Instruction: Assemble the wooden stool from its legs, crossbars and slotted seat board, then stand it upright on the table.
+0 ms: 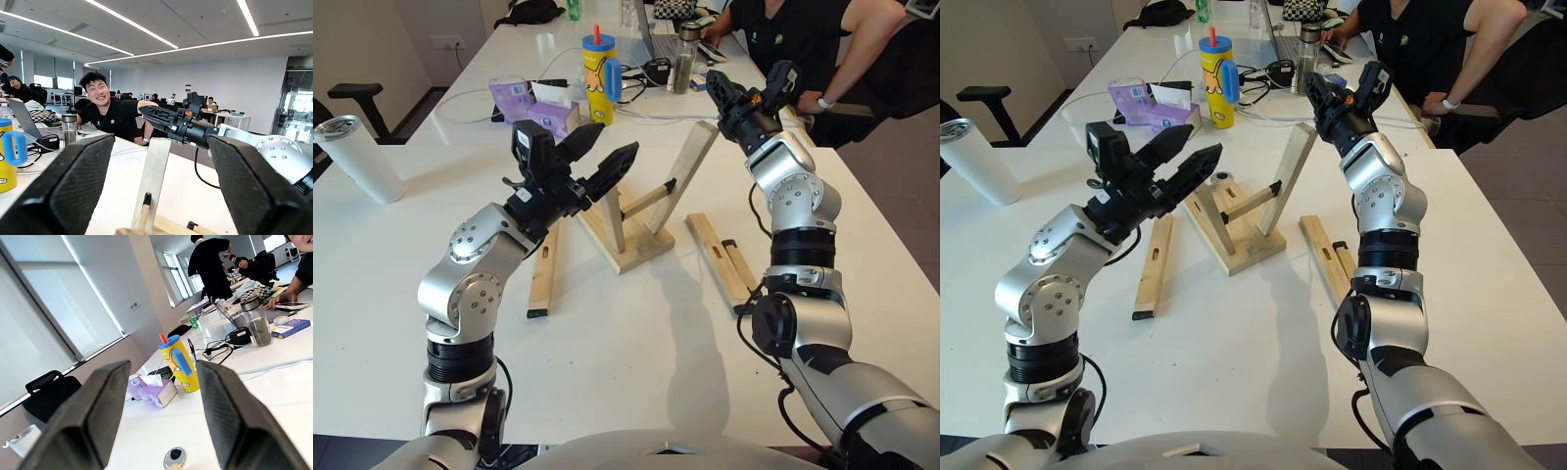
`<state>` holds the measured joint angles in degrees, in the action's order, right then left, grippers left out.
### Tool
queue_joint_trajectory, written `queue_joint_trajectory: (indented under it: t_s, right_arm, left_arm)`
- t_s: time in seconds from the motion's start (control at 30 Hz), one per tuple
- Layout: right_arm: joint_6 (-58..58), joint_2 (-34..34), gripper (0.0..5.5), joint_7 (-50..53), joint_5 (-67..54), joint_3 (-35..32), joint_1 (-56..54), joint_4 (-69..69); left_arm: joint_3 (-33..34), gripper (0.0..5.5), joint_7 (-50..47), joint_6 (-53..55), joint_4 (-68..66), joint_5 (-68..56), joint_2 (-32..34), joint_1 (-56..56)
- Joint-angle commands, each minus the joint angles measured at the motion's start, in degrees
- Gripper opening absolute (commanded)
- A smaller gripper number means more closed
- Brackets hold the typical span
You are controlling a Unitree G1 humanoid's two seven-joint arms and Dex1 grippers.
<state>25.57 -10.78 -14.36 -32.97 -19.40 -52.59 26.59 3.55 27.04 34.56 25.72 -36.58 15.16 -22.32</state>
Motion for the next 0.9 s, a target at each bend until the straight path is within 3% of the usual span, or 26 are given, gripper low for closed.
queue_joint_trajectory:
  t_s: [0.03, 0.6, 0.9]
  right_arm:
    - [2.0, 1.4, 2.46, -0.2, -0.2, 0.6, 0.9, 1.2]
    - [9.9, 2.1, 2.46, -3.2, -2.5, 4.1, 5.8, -9.2]
    - [14.2, 2.1, 2.49, -4.7, -4.0, 5.9, 9.2, -14.7]
  left_arm:
    - [-2.0, 3.53, -2.3, 0.6, -2.0, 4.9, 2.4, 0.7]
    - [-4.7, 3.53, -3.8, 1.2, -4.7, 8.4, 2.1, 2.6]
    - [-4.0, 2.32, -3.2, 0.1, -5.9, 8.0, 2.1, 2.3]
